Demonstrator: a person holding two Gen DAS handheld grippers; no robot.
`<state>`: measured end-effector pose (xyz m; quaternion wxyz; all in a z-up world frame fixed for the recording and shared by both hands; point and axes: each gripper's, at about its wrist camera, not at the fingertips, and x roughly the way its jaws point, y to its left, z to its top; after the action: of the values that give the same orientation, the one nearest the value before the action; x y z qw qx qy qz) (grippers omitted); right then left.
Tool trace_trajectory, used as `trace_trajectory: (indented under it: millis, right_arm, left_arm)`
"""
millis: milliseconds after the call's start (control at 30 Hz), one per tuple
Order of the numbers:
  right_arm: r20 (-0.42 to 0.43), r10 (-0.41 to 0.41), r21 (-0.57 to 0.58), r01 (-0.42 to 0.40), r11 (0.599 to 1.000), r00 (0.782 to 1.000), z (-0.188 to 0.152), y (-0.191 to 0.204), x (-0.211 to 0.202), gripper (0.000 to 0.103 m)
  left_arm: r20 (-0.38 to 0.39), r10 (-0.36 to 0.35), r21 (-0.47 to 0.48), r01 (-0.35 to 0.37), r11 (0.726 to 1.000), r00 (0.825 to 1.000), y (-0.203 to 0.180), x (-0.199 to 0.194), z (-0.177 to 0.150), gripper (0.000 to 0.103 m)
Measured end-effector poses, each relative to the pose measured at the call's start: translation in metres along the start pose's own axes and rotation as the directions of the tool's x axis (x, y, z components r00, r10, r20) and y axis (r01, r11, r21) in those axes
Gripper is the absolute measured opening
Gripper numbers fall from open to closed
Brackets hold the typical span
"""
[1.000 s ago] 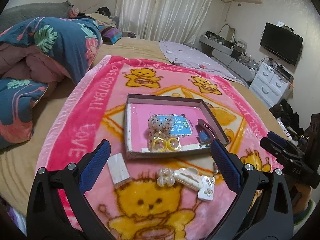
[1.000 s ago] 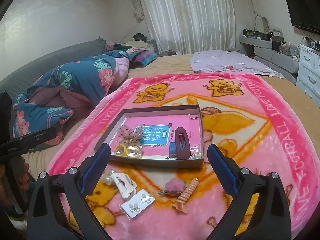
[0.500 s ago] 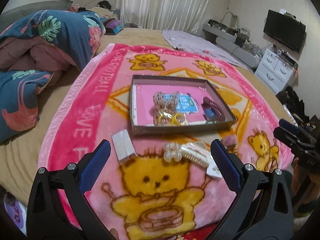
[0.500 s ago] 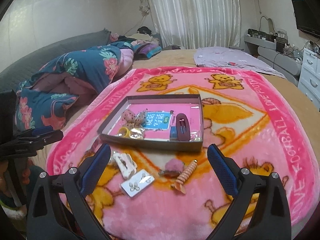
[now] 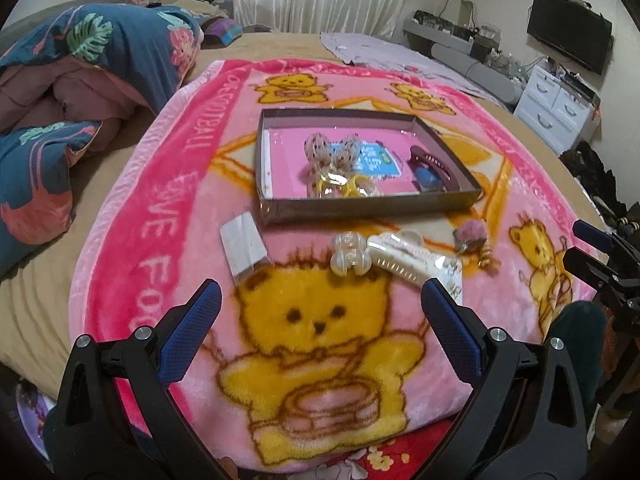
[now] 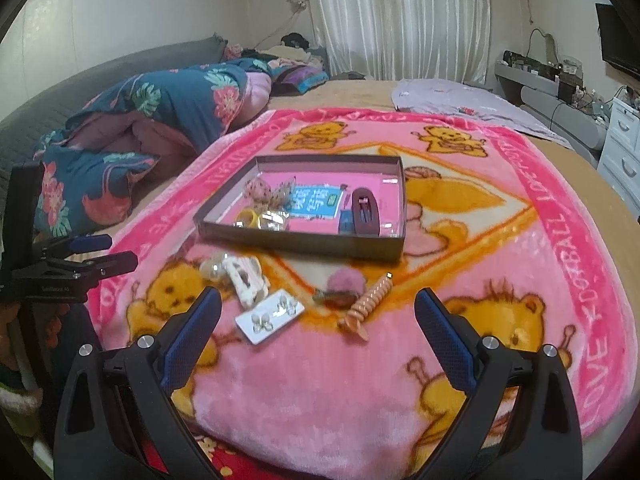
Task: Organize jewelry
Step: 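Grasp the clear double-ball hair clip with left gripper while right grasps the pearl earring card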
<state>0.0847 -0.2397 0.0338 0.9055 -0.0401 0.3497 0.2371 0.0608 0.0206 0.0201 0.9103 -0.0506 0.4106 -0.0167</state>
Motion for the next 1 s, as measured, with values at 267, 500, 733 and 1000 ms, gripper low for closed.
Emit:
trace_trajectory:
  millis: [267,500,733,1000]
  right_arm:
    - [-0.054,0.008,-0.049,-0.011,0.999,0.999,-0.02,0.014,0.01,0.097]
    - [-0.087,0.021,-0.073,-0.027,0.997,0.996,-0.028,0.022,0.02,0.097]
    - [-0.108,0.037,-0.111,-0.049,0.993,0.993,-0.029,0.031,0.033,0.097]
    - [-0.187,0.039,-0.176,-0.073,0.982,0.981,-0.028,0.039,0.073,0.097]
  left_arm:
    - [-0.027,-0.003,0.012,0.003,1.0,1.0,-0.004,0.006,-0.011,0.093]
    - [-0.057,-0.003,0.015,0.004,1.0,0.998,-0.002,0.015,-0.021,0.093]
    - [-0.092,-0.001,0.013,0.002,1.0,0.996,0.007,0.029,-0.025,0.093]
    - [-0.107,0.002,0.009,-0.001,1.0,0.994,0.014,0.04,-0.026,0.093]
